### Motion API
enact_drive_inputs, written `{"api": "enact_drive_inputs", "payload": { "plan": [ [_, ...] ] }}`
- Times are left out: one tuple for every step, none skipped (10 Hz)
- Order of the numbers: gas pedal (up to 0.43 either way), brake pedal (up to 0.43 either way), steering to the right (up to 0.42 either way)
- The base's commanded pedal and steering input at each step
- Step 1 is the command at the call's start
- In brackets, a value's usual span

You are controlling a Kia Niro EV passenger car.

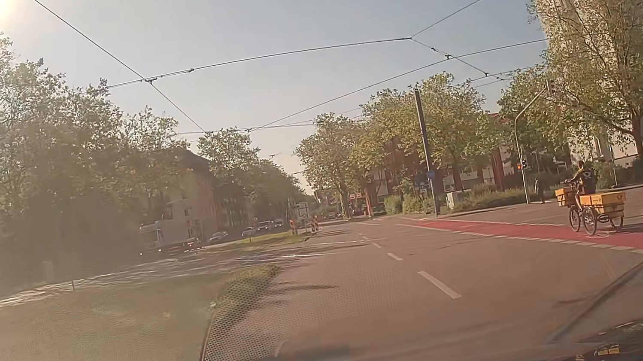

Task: Follow the waypoints while adhering to traffic rules and regulations

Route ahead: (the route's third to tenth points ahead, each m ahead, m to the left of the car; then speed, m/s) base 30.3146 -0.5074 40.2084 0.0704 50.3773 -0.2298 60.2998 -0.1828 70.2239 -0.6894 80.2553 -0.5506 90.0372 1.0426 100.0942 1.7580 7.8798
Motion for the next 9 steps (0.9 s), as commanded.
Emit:
{"api": "enact_drive_inputs", "payload": {
  "plan": [
    [0.209, 0.000, -0.004],
    [0.209, 0.000, -0.004],
    [0.209, 0.000, -0.004],
    [0.209, 0.000, -0.004],
    [0.209, 0.000, -0.004],
    [0.209, 0.000, -0.004],
    [0.209, 0.000, -0.004],
    [0.209, 0.000, -0.004],
    [0.209, 0.000, -0.004]
  ]
}}
